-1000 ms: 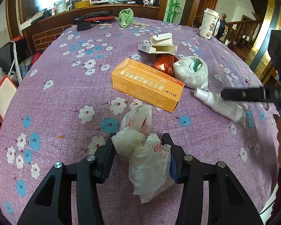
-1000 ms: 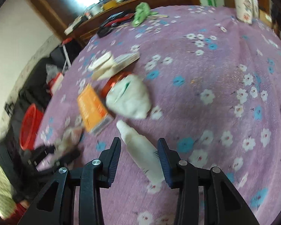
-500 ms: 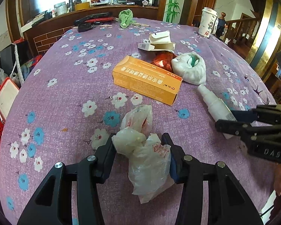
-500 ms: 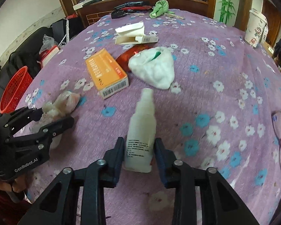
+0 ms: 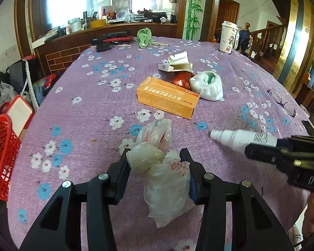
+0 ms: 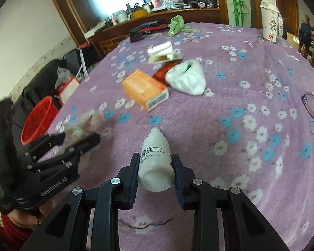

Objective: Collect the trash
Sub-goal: 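Lift the clear bags with the left tool while the right tool lifts the spray bottle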

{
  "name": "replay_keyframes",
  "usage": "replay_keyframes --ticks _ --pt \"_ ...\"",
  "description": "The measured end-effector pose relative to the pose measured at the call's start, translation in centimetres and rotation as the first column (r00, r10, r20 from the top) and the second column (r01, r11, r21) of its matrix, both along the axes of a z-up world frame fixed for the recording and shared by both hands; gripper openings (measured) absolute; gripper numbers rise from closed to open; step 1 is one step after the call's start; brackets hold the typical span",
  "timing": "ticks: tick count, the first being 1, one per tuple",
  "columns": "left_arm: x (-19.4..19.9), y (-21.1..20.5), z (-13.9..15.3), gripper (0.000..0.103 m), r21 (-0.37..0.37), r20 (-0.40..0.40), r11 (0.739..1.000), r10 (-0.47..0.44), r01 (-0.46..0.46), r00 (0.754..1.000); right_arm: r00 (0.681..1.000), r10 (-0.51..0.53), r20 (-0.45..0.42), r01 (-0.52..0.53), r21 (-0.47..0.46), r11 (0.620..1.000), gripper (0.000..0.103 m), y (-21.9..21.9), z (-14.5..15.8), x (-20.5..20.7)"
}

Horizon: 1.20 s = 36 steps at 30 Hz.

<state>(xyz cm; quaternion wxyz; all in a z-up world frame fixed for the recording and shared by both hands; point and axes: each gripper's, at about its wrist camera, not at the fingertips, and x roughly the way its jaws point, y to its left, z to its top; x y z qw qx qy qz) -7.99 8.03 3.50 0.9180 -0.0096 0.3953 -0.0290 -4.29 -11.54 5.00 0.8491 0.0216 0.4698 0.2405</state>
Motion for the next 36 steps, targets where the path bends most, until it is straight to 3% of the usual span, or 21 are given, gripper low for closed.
replay_keyframes --ticks 11,15,21,24,36 --pt "-0.9 1.3 -0.1 0.045 -0.001 -0.001 1.0 0.028 -0.028 1.0 0.996 0.06 -0.06 -0.064 -0.075 0.995 0.033 1.4 -1.5 -0.9" --pt "-1.0 1.4 0.0 0.045 -0.004 0.0 1.0 0.025 -0.025 1.0 0.996 0.058 -0.063 -0.064 -0.092 0.994 0.042 1.7 -1.4 -0.3" --pt "-1.0 1.5 0.0 0.045 -0.007 0.006 1.0 0.026 -0.026 1.0 0.995 0.068 -0.073 -0.076 -0.111 0.991 0.041 2.4 -2.1 -0.4" --pt "-1.1 1.5 0.1 0.045 -0.007 0.01 1.0 0.029 -0.028 1.0 0.995 0.073 -0.063 -0.08 -0.123 0.989 0.032 2.6 -2.3 -0.6" --pt "-1.9 2.4 1.6 0.045 -0.01 0.05 0.999 0.049 -0.049 0.998 0.998 0.059 0.002 -0.059 -0.014 0.998 0.032 2.3 0.5 -1.7"
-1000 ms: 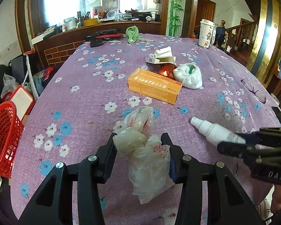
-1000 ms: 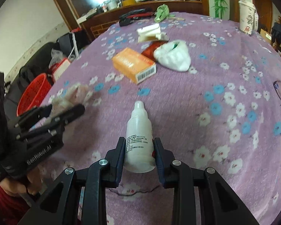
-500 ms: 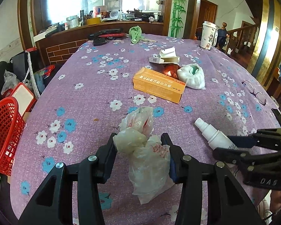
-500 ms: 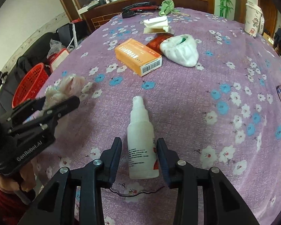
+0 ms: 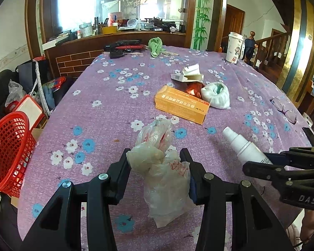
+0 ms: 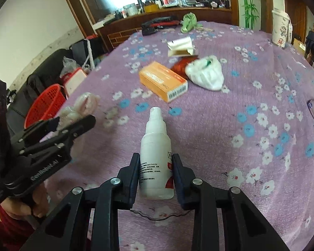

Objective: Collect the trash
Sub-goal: 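Lift the clear bags with the left tool while the right tool lifts the spray bottle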

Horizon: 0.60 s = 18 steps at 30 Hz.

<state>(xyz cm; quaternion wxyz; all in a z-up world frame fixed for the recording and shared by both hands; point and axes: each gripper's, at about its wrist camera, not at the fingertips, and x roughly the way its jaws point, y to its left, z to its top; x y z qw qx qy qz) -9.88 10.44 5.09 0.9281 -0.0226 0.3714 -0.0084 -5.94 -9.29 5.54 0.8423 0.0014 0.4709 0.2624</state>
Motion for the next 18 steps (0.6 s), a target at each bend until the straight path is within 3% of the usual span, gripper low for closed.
replay_keyframes --ticks 9,18 --pt "-0.6 1.2 0.6 0.045 -0.009 0.013 1.0 0.024 -0.024 1.0 0.999 0.036 0.002 -0.036 0.003 0.999 0.032 2.0 1.1 0.0" --pt "-1.6 5.1 2.1 0.045 -0.029 0.047 0.995 0.101 -0.1 0.994 0.995 0.104 -0.002 -0.104 0.005 0.995 0.032 6.0 2.1 0.7"
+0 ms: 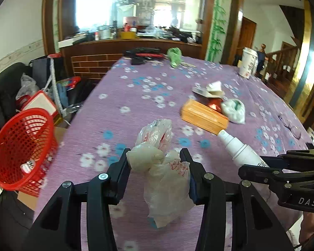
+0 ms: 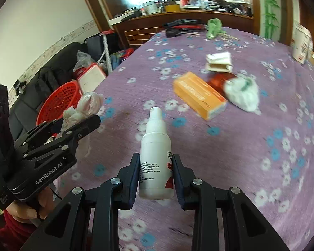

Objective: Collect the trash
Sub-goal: 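Lift the clear bags with the left tool while the right tool lifts the spray bottle, then drop the clear bags into the wastebasket with the left tool while the right tool drops the spray bottle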

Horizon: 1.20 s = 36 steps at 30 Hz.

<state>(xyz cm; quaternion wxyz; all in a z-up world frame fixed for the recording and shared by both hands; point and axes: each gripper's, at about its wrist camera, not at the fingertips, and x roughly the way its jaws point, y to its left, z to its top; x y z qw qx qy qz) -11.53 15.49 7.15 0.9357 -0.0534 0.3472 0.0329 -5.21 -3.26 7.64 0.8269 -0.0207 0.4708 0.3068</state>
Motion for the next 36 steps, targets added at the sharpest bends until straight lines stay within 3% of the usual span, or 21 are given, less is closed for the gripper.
replay_keyframes --ticks 10,20,33,35,36 --pt "-2.5 8.8 2.4 0.045 -0.025 0.057 0.983 0.183 -0.182 0.981 0.992 0.128 0.025 -0.128 0.015 0.992 0.032 8.0 2.4 0.2" --pt "-6.2 18.1 3.2 0.046 -0.038 0.08 0.929 0.369 -0.367 0.926 0.962 0.272 0.012 -0.272 0.033 0.962 0.032 17.7 3.8 -0.1" --pt "-6.0 24.6 1.9 0.046 -0.064 0.036 0.891 0.452 -0.449 0.891 0.935 0.355 -0.02 -0.353 0.074 0.933 0.033 28.1 4.3 1.7" --pt "-5.9 25.2 1.7 0.052 -0.066 0.037 0.888 0.458 -0.455 0.888 0.934 0.357 -0.024 -0.354 0.082 0.932 0.034 29.2 4.0 2.2" --pt "-5.9 25.3 1.5 0.062 -0.066 0.033 0.885 0.463 -0.46 0.886 0.934 0.358 -0.022 -0.355 0.083 0.931 0.036 29.5 3.8 2.4"
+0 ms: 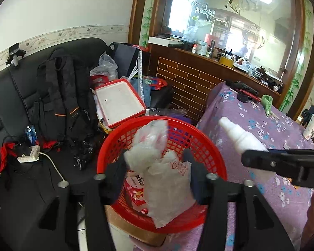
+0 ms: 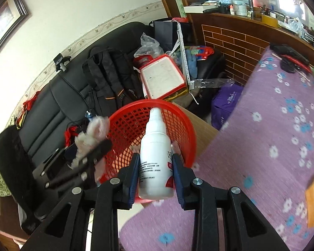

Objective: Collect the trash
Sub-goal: 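Drop the clear bags into the wastebasket with the left tool while the right tool drops the spray bottle, then grasp the white cloth bag with the right tool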

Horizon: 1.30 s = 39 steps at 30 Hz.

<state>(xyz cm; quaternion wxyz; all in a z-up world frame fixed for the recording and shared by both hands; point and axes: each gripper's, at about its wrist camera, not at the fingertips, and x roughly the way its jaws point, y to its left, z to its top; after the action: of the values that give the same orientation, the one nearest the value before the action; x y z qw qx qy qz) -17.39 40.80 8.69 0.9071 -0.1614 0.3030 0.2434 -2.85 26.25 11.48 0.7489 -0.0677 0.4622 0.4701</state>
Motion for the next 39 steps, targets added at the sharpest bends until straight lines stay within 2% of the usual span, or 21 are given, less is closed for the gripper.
replay_keyframes --ticks 1,5,9,13,18,22,24,25,27,30,32,33,38,39 --pt "-0.1 0.0 0.0 0.068 -0.003 0.004 1.0 0.006 -0.006 1.0 1.0 -0.006 0.002 0.006 0.0 1.0 0.036 0.0 -0.2 0.2" --pt "-0.2 -0.3 -0.1 0.068 -0.015 0.014 1.0 -0.004 0.005 1.0 0.999 -0.033 -0.013 0.033 0.019 0.999 0.036 -2.2 -0.4 0.5" --pt "-0.1 -2.3 -0.1 0.068 -0.025 0.026 0.999 -0.033 0.034 0.999 0.997 -0.082 0.007 0.082 0.027 0.996 0.036 -6.7 -0.2 0.3" --pt "1.2 -6.4 -0.3 0.068 -0.02 0.016 0.992 -0.127 0.127 0.992 0.99 -0.143 0.001 0.143 0.018 0.99 0.036 -12.5 -1.2 -0.1" --pt "4.1 -13.4 -1.8 0.068 -0.011 -0.043 0.961 -0.278 0.278 0.96 0.966 -0.255 -0.035 0.256 0.003 0.967 0.037 -20.1 -3.1 0.7" --pt "6.4 -19.1 -3.0 0.068 -0.021 -0.094 0.921 -0.39 0.39 0.916 0.917 -0.393 -0.064 0.395 0.016 0.919 0.037 -27.4 -3.9 2.6" --pt "7.3 -21.6 -3.5 0.068 -0.026 -0.117 0.9 -0.435 0.436 0.893 0.885 -0.462 -0.064 0.464 0.024 0.886 0.043 -30.5 -3.7 3.7" --pt "7.7 -22.8 -3.6 0.068 -0.027 -0.129 0.889 -0.457 0.457 0.88 0.858 -0.51 -0.053 0.512 0.027 0.858 0.046 -32.4 -3.5 4.5" --pt "8.7 -25.0 -3.9 0.069 -0.035 -0.149 0.867 -0.497 0.498 0.855 0.81 -0.585 -0.046 0.587 0.027 0.809 0.06 -35.0 -3.3 6.0" --pt "10.1 -27.4 -4.0 0.069 -0.056 -0.17 0.846 -0.532 0.531 0.83 0.738 -0.674 -0.034 0.675 -0.002 0.738 0.061 -38.2 -3.8 9.1" --pt "11.0 -28.5 -4.0 0.069 -0.082 -0.178 0.838 -0.544 0.539 0.82 0.706 -0.706 -0.057 0.706 -0.016 0.708 0.061 -39.6 -4.6 11.4" --pt "11.5 -28.9 -3.9 0.069 -0.101 -0.18 0.837 -0.547 0.537 0.818 0.703 -0.707 -0.081 0.708 -0.016 0.706 0.061 -40.0 -5.1 12.5" --pt "13.7 -29.5 -3.3 0.07 -0.206 -0.167 0.84 -0.535 0.502 0.828 0.734 -0.658 -0.167 0.663 -0.036 0.748 0.061 -39.7 -8.0 15.1" --pt "14.0 -29.5 -3.3 0.07 -0.213 -0.171 0.845 -0.526 0.49 0.833 0.741 -0.642 -0.196 0.65 -0.031 0.76 0.053 -39.5 -8.6 15.2"
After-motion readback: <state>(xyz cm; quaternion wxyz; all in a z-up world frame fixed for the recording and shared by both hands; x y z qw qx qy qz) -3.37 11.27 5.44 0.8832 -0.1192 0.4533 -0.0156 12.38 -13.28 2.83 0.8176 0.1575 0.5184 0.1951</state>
